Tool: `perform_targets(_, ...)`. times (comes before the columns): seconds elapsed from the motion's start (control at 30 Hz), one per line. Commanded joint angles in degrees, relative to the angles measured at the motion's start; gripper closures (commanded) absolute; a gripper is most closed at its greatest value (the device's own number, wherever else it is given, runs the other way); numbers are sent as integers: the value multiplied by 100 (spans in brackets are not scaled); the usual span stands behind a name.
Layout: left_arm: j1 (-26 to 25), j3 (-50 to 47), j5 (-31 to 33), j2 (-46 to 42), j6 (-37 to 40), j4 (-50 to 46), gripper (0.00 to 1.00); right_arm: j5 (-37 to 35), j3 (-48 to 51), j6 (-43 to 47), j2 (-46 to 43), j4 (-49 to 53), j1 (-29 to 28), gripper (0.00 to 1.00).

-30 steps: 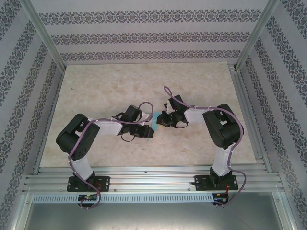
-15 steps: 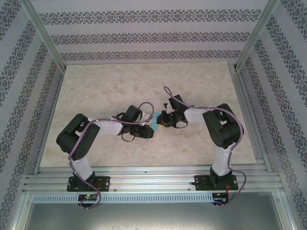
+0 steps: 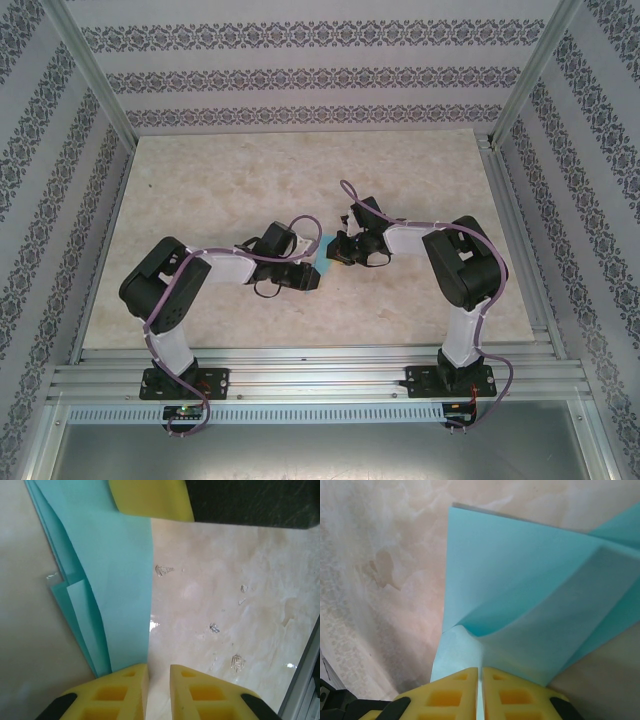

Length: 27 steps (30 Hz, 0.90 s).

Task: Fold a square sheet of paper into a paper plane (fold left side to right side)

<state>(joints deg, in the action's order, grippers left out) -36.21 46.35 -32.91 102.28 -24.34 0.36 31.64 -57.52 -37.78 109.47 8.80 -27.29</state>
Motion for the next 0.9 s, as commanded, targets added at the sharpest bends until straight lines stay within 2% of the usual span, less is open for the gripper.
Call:
perform_targets(0.0, -252, -385, 277, 169, -55, -160, 80, -173, -120, 92, 55, 192, 11, 88)
perform_targets(0.27, -409, -518, 600, 195, -163, -224, 82, -258, -274, 166, -864, 601, 143, 89)
perform_targets(0.37, -444, -506, 692, 186, -157, -282, 83, -199, 4, -27, -971, 320, -12, 91)
perform_targets(0.57, -486, -477, 742, 187, -129, -342, 84, 35, 527, -581, -799, -673, -355, 92)
perform_targets(0.87, -504, -465, 793, 192, -107, -357, 85, 97, 481, -644, -217, -985, -435, 92)
